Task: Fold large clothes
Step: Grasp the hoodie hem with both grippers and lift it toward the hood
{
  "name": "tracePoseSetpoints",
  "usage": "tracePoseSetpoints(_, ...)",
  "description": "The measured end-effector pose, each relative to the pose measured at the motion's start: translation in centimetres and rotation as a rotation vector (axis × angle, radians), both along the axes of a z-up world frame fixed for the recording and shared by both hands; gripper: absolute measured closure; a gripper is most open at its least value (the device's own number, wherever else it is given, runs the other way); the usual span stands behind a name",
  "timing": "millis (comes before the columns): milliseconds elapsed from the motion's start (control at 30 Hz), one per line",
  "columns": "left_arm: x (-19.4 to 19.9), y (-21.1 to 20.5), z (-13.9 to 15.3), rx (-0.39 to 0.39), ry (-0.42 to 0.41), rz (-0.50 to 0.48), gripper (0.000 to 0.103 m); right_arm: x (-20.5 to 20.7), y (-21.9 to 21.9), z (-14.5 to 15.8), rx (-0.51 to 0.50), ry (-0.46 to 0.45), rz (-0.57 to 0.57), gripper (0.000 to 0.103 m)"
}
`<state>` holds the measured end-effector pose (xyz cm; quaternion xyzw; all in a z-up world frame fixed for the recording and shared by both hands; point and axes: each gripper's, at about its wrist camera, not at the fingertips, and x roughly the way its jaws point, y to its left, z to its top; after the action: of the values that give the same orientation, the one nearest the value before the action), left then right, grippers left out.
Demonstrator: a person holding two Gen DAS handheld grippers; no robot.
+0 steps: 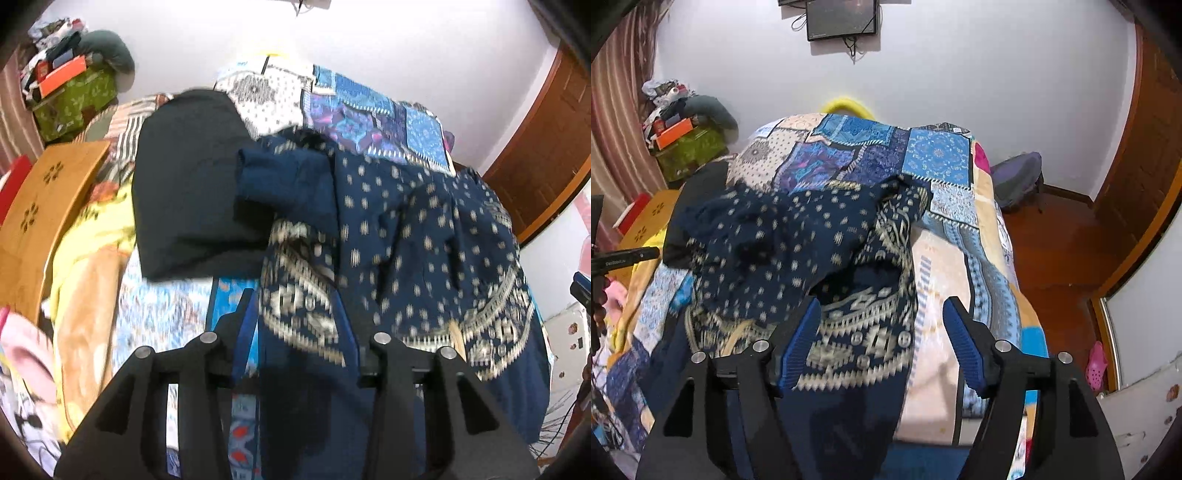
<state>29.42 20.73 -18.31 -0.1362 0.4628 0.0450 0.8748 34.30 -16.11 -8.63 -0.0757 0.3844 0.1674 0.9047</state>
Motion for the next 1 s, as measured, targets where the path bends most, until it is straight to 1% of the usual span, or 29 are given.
tracePoseSetpoints(100, -2.0, -0.4, -1.1, -0.017, 0.030, -0.007, 0.062, -1.5, -0.3, -0.7, -0.008, 0.016, 0.005, 0.038)
tracePoseSetpoints(233, -4.2, -1.4, -2.9, -0.040, 0.089, -0.041, 0.062, -3.3, -0.7, -1.6, -0.008, 0.049, 0.000, 0.038)
tracePoseSetpoints(333, -5.5, -2.0, -4.4, -0.068, 0.128, -0.056, 0.059, -4.4, -1.2, -2.5, 0.004, 0.083, -0.012, 0.038)
tracePoseSetpoints(500, -6.9, -2.0, -7.3, -0.120, 0.201, -0.047, 0.058, -6.2, -1.6, -4.1, 0.030, 0.142, -0.027, 0.038)
tracePoseSetpoints(633, -8.4, -1.2, -9.3, -0.198, 0.233, -0.025, 0.058, -7.5, -1.5, -5.0, 0.043, 0.175, -0.023, 0.038)
tracePoseSetpoints(767, -9.7, -0.5, -11.5, -0.326, 0.265, 0.005, 0.056, -8.5, -1.5, -6.5, 0.079, 0.228, -0.029, 0.038)
tracePoseSetpoints(833, -10.2, -0.2, -12.3, -0.383, 0.263, 0.021, 0.055, -9.0, -1.3, -7.5, 0.095, 0.262, -0.030, 0.038)
tracePoseSetpoints(867, -10.5, 0.0, -12.7, -0.426, 0.245, 0.036, 0.055, -9.1, -1.3, -7.8, 0.109, 0.276, -0.029, 0.038)
tracePoseSetpoints(933, -10.8, 0.2, -13.2, -0.464, 0.239, 0.057, 0.055, -9.6, -1.4, -8.5, 0.186, 0.307, -0.031, 0.038)
tracePoseSetpoints(1000, -11.1, 0.3, -13.5, -0.498, 0.230, 0.078, 0.055, -10.0, -1.4, -8.8, 0.222, 0.306, -0.052, 0.038)
